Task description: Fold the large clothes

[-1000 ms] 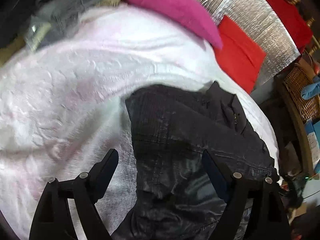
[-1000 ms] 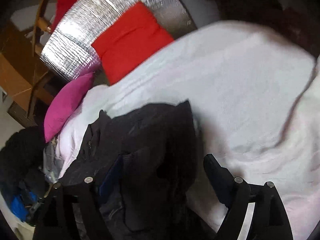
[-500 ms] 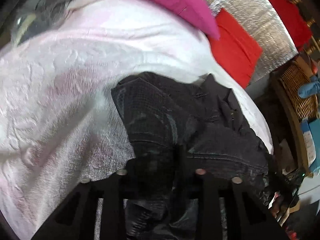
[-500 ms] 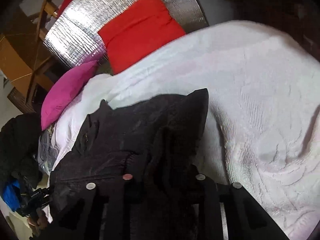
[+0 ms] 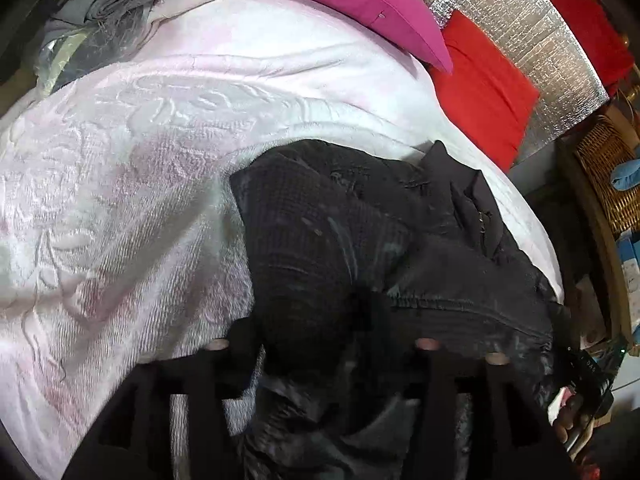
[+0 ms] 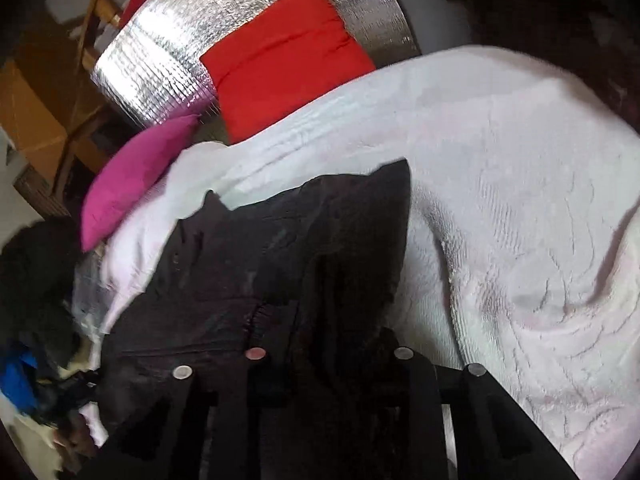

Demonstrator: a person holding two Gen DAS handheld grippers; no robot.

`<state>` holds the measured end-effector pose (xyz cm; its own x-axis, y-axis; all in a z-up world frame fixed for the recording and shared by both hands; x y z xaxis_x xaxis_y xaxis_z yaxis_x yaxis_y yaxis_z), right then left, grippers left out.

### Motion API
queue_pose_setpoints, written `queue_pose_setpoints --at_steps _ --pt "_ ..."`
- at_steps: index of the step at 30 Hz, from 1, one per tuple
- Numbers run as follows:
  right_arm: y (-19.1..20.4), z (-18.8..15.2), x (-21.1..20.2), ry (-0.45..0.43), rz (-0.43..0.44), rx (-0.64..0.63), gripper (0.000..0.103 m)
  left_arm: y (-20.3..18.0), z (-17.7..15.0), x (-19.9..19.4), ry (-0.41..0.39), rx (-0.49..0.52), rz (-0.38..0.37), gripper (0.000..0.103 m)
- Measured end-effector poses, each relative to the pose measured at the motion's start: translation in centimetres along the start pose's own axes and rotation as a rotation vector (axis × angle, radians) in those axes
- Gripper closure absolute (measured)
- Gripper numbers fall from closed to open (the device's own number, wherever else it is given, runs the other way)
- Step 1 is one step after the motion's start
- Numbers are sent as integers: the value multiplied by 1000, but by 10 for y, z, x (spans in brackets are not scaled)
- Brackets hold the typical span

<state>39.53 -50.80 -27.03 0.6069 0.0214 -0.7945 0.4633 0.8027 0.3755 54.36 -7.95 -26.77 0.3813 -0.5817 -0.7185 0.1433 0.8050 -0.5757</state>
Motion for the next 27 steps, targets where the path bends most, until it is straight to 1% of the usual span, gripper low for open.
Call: queue_pose_setpoints --at_steps 1,2,4,5,8,11,12,13,15,16,17,18,19,20,21,23,25,27 --pt "-2 0 -1 11 15 3 28 0 -1 -2 4 -10 -8 34" --pt "-5 0 -3 16 27 6 16 6 -2 -3 9 -16 -11 34" --pt "-14 -2 -10 -6 33 6 16 9 -8 -8 30 -22 -19 34" --pt "-17 -3 -11 0 34 5 16 9 -13 -11 40 -21 -26 34" --pt "-28 -11 -9 74 96 10 16 12 -25 -20 66 -17 -51 33" --pt "-35 -26 0 161 163 7 16 18 -40 -25 94 -26 -81 33" --pt "-36 -32 3 177 185 13 16 18 -41 -28 107 -29 -92 33" --pt "-35 -35 2 164 192 16 16 19 -45 -29 119 -28 -101 33" --pt "-30 -40 0 164 218 19 19 17 -51 -29 122 11 -85 33" --pt "-28 -42 -3 154 213 27 29 15 -53 -31 118 27 -74 34" --pt "-26 -44 -5 144 192 25 42 14 -54 -33 109 39 -60 46" --pt "-22 -46 -7 141 152 18 48 13 -56 -35 100 48 -41 56" --pt "-20 -47 -9 138 142 17 61 12 -56 -37 92 55 -35 59" --pt "-15 -49 -12 136 146 15 63 11 -57 -42 77 62 -31 65" --pt "-10 -49 -18 113 123 6 63 10 -58 -46 63 69 -30 70" --pt "0 -49 -28 76 90 -21 68 7 -58 -55 33 82 -40 72" --pt "10 -48 -39 30 64 -37 69 7 -58 -67 4 90 -58 73" --pt "14 -48 -49 -6 45 -49 69 9 -59 -73 -5 94 -60 73"
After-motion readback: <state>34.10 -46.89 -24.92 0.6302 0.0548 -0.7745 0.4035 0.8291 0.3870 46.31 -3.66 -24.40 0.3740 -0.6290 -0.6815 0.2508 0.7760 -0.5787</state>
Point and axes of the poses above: each gripper's, at about its wrist camera, not at the fingertips, and x roughly the way its jaws point, y to its left, z to its top, the point moved 3 cm from there along x, roughly the way its jaws point, and after that the axes turned 10 degrees about -z, right-handed, at the moved point
